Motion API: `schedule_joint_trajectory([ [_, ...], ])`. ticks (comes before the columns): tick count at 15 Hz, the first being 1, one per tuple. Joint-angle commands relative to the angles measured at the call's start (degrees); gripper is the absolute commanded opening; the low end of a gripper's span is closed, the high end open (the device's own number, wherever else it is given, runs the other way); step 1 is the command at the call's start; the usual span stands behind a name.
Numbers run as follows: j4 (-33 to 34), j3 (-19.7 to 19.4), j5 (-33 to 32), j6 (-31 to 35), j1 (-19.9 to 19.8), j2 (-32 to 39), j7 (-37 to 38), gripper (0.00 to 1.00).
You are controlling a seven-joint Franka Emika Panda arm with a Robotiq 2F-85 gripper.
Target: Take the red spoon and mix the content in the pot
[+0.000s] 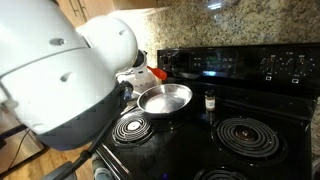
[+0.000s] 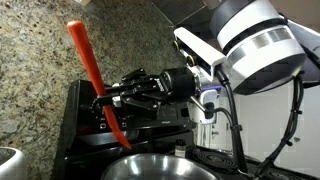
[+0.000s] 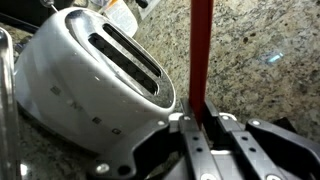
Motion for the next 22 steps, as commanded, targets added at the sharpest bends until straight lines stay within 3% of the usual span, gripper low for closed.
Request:
schedule_joint_trajectory([
  [1,0.2,2.8,-3.18,2.79,-0.57,4.83,0.73,0.04],
  [8,0.59,7.43,-6.18,4.11,-1.38,14.08,1.75,0.04],
  [9,1.49,6.79,-7.14,2.25,-1.39,9.6,7.31,0.04],
  [10,1.37,7.11,-7.93,2.63,-1.51,10.47,7.56,0.04],
  [11,1.32,5.26,-6.64,1.79,-1.0,10.3,4.34,0.16],
  [17,1.71,6.28,-7.16,1.8,-1.31,10.15,5.69,0.16],
  [18,1.35,5.29,-5.1,0.89,-1.32,8.05,7.06,0.04],
  [22,0.75,5.71,1.26,-3.22,-2.61,8.09,10.77,0.04],
])
